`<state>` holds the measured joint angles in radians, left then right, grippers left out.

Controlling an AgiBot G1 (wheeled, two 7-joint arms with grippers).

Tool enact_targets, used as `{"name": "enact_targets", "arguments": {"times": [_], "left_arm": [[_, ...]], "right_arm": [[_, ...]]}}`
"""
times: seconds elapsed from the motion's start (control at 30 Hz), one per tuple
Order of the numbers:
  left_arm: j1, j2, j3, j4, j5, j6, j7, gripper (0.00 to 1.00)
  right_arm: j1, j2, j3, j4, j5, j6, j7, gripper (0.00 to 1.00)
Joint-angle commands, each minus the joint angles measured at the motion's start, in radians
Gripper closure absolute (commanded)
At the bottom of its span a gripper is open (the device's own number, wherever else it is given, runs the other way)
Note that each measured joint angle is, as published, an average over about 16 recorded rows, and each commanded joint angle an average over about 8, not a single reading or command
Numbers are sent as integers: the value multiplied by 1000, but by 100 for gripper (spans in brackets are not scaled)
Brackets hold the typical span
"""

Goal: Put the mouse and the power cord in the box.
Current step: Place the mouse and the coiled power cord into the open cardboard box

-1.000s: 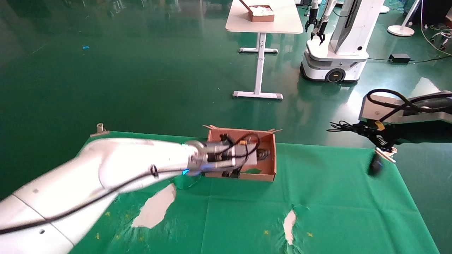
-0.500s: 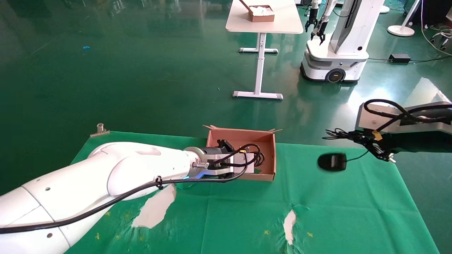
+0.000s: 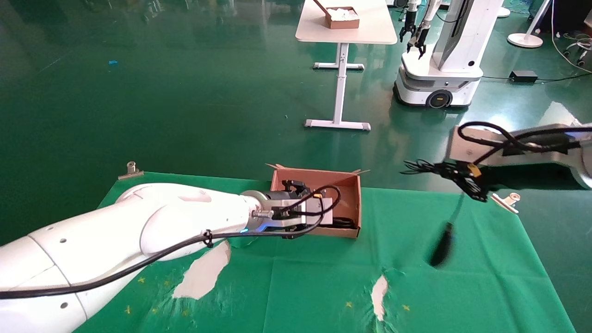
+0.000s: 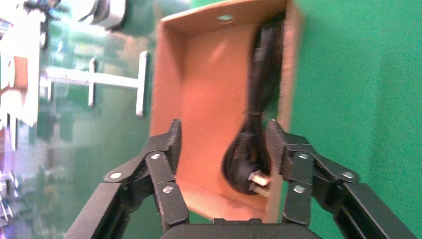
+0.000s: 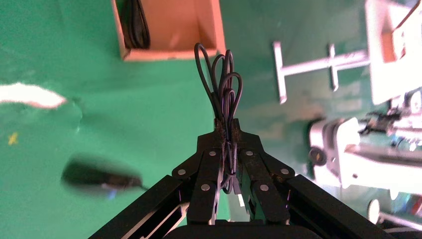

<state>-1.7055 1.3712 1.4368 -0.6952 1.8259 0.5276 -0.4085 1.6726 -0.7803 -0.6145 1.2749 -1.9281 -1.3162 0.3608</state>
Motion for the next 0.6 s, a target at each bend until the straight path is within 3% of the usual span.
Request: {"name": "enact_targets", "arguments": {"times": [0.03, 0.3, 0.6], "left_arm": [[-5, 0, 8, 14, -9, -13, -11, 0], [-39, -72, 9, 150, -44, 34, -47, 0], [-51, -206, 14, 102, -50, 104, -67, 0]], "right_arm": [[4, -8, 0, 6, 12, -3, -12, 100], [8, -71, -7, -21, 39, 20, -65, 100], [35, -177, -36, -82, 38, 39, -134, 100]]}}
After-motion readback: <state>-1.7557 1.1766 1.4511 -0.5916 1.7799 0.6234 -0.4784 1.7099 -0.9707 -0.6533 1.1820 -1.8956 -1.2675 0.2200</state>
